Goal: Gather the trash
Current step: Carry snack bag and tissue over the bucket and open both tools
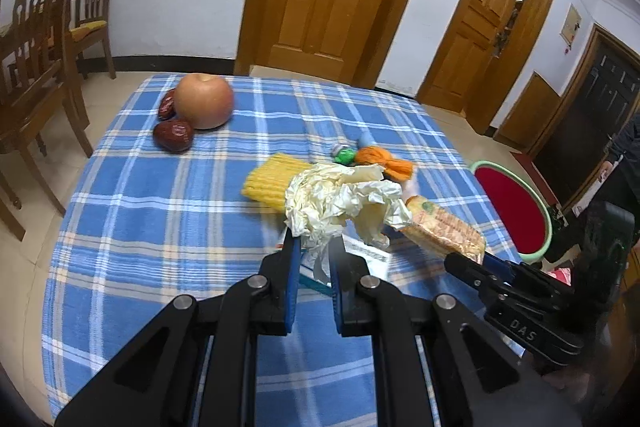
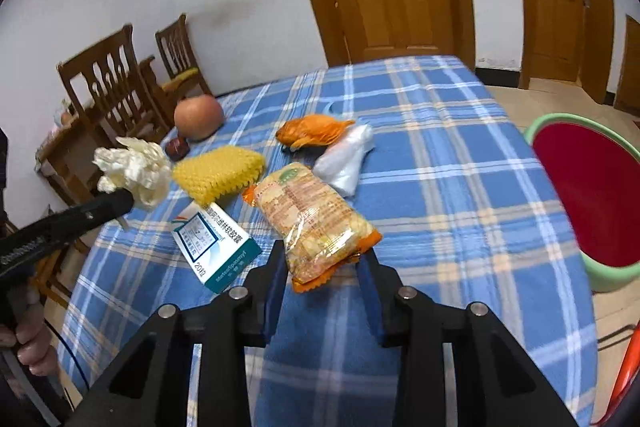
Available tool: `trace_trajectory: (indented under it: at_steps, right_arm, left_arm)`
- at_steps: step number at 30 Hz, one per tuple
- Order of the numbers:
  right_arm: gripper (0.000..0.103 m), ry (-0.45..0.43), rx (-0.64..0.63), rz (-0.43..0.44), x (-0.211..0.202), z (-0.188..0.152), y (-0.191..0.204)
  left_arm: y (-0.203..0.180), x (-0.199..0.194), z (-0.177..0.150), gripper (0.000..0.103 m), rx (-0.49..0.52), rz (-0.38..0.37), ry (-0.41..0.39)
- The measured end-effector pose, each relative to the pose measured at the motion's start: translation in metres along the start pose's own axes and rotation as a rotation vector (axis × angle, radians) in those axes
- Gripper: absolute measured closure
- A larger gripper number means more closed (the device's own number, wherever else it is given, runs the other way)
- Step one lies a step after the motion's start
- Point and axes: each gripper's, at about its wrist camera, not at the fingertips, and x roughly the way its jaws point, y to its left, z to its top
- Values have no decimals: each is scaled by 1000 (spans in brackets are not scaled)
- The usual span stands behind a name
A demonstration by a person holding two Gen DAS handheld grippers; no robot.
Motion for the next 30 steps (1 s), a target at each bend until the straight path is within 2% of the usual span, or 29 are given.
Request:
trace_trajectory:
  at_steps: [6,15,25,30]
  right_arm:
    - [66,-66,58,-29,-31,-3,-23]
    - [66,-143,157,-128,-70,-1,-79]
    - [66,-185,275,-252,-97,-5,-151]
    - [66,-179,323,-285,-96,-5,-181]
  left_arm:
    - [-28,4,1,90,28,-41,12]
    - [-88,20,7,90,112,-110,40]
    - [-157,47,19,90,227,-156,67]
    - [-193,66,23,90,280,-182,81]
